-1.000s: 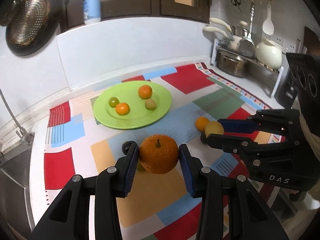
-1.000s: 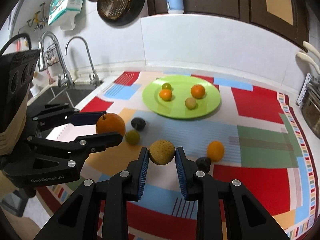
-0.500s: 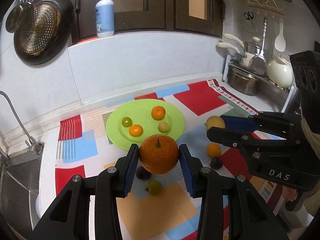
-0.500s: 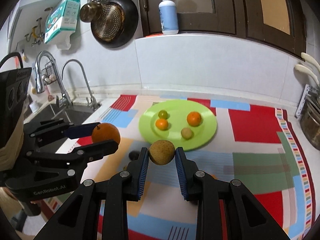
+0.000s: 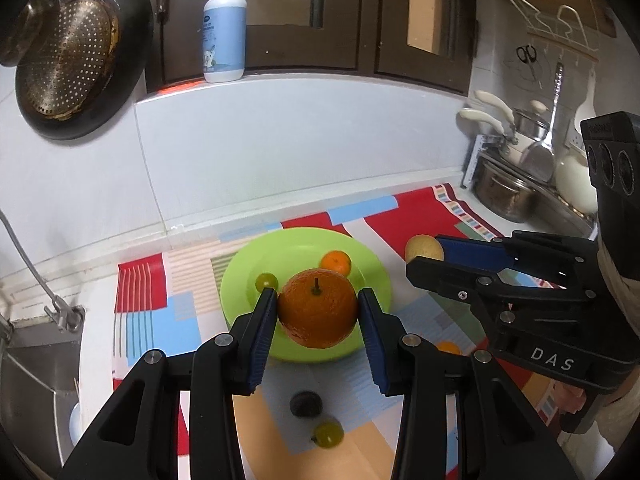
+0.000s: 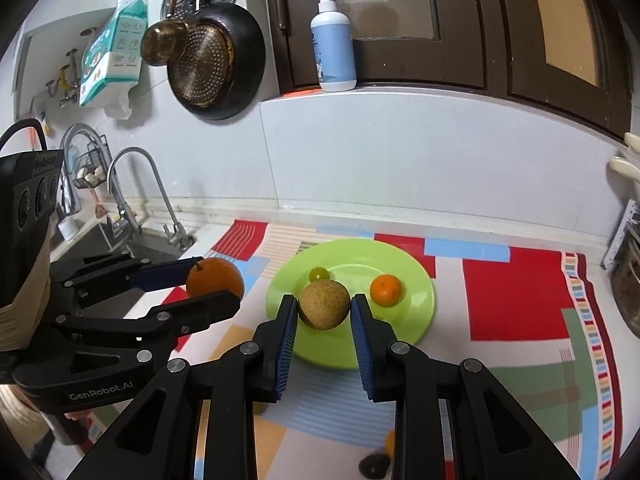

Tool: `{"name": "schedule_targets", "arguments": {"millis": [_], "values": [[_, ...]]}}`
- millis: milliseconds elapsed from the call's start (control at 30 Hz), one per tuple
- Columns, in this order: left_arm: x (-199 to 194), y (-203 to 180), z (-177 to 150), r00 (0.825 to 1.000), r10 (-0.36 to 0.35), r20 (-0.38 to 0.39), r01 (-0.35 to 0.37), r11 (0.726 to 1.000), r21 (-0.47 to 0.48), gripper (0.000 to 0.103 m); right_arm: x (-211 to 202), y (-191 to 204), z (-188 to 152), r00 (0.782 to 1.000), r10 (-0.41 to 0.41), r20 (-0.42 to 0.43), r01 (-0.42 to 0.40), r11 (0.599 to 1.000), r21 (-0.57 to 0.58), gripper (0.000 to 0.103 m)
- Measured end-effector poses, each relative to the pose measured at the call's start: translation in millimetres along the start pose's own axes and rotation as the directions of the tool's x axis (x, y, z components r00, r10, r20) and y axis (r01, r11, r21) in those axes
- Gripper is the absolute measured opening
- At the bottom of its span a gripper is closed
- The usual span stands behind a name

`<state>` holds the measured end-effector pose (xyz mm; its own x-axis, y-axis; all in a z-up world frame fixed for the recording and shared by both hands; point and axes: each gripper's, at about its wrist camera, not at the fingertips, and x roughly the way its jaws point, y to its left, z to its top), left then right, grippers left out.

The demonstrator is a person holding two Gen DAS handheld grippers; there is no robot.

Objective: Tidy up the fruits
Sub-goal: 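Carry the stemmed orange and yellow fruit over the green plate and open both tools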

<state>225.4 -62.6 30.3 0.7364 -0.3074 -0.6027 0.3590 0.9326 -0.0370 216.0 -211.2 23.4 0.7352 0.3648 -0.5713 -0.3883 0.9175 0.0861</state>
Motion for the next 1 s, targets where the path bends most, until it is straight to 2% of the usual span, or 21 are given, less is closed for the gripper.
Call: {"name": "schedule_targets", "arguments": {"millis": [300,567,1000], "values": [[32,12,26,0.999,0.015,-0.029,-0.015,1.0,-0.007,0.041,33,-17,28,0.999,0.02,-0.041,-0.019,1.0,0.014,0.029],[66,26,39,0.997,0.014,-0.072,-0.016,0.999,-0.029,0.041,66,-33,44,0.995,0.006,-0.098,-0.006,1.0,0.001,0.029],[128,48,46,0.99,-0.003,-0.142,-0.004,0.999,-0.047,0.041,130,-55,51,0.982,0.021,-0.187,-0.02,1.0,0.006,0.029]]}}
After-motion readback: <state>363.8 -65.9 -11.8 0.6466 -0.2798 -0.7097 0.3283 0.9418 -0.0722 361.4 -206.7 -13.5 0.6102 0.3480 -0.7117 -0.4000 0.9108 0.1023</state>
